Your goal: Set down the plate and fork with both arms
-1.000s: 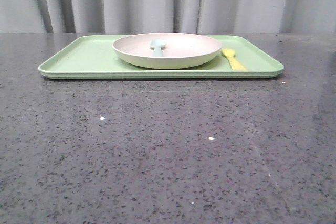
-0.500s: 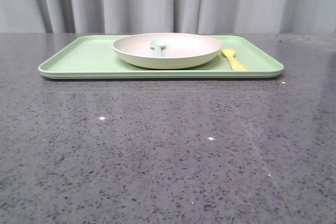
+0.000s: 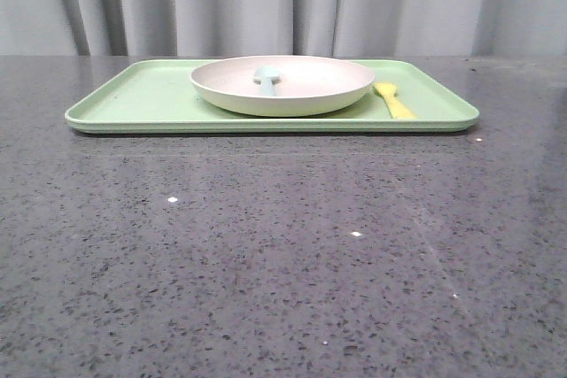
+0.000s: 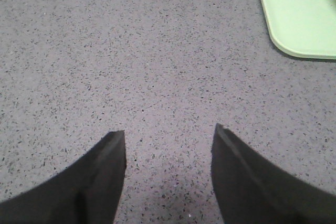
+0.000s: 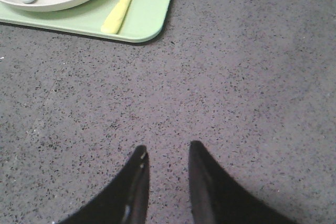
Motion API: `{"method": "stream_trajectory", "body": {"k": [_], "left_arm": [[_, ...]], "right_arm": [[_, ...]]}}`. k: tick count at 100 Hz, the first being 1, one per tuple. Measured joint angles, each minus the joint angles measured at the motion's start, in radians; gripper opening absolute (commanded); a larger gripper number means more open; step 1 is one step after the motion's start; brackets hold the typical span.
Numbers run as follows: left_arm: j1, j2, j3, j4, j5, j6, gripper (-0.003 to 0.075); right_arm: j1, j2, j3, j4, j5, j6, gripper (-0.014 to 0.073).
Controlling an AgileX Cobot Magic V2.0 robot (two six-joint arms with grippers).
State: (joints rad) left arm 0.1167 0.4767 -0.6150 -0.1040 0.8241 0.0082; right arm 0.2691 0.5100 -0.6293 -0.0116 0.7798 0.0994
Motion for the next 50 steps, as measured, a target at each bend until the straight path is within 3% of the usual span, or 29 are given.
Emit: {"method": "stream_trajectory", "body": {"k": [16, 29, 50], "left_arm": [[0.0, 0.0, 0.0, 0.0, 0.0, 0.0, 0.0136], [0.0, 0.0, 0.0, 0.0, 0.0, 0.0, -0.0022], [0.0, 0.0, 0.0, 0.0, 0.0, 0.0, -0.002]], "right_arm": [[0.0, 0.0, 0.0, 0.0, 0.0, 0.0, -0.0121], [0.0, 0.0, 0.0, 0.0, -0.002, 0.0, -0.0119], [0.0, 0.0, 0.0, 0.0, -0.004, 0.0, -0.0119]]}}
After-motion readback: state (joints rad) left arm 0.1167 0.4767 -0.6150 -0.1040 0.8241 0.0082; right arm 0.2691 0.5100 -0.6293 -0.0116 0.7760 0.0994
